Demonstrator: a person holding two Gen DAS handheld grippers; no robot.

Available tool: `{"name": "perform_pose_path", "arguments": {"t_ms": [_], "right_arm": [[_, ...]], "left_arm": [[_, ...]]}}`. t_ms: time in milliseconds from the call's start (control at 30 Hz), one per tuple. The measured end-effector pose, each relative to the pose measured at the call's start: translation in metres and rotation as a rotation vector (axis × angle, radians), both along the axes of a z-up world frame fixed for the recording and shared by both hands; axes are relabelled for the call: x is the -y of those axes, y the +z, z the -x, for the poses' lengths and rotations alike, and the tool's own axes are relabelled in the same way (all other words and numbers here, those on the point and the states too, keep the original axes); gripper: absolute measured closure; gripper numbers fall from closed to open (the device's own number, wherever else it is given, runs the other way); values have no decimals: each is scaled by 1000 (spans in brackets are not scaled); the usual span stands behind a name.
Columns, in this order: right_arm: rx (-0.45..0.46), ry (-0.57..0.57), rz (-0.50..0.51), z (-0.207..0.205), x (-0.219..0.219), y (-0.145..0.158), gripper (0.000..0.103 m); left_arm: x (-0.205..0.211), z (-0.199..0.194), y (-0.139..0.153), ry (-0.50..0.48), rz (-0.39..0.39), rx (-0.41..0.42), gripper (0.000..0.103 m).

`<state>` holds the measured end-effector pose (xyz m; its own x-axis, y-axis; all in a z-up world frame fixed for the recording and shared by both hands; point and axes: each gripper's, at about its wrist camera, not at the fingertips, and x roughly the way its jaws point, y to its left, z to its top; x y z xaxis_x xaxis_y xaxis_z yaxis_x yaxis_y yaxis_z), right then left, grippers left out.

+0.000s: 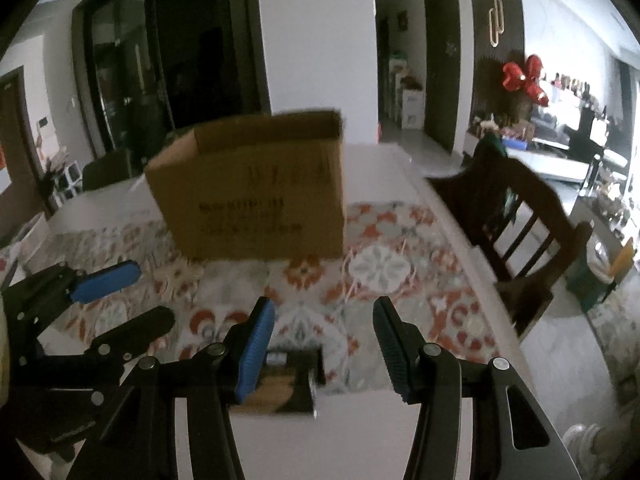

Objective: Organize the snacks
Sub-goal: 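Withdraw both tools toward the two dark snack packs, then grasp the dark gold-striped pack with the left tool while the right tool approaches the cheese cracker pack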

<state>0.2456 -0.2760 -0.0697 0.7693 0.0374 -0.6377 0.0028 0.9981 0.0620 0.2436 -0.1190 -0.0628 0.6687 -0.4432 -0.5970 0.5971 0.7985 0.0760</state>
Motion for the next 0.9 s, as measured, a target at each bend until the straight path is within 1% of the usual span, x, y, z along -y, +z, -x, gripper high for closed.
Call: {"name": "perform_pose_path", "arguments": {"t_ms": [133,333,433,500,600,900], "right_arm": [[-46,3,-4,7,0,-16,51],[-116,-9,-17,17,3,-35,51],[-147,-5,-19,22,4,-44,51],[-165,-7,-22,23,3,-50,51],[-183,-8,-18,24,3,-57,51],[-215,-11,-14,27,1,-65,51]], "left_arm": [[4,8,-14,-46,-39,-14,54],[16,19,-30,-148,-98,-12,54],[24,21,-38,-193,-125,-9,54],[30,23,-42,-229,-158,12,54],[37,24,-51,-291,-204,14,54],[55,22,-66,-384,-316,55,54]]}}
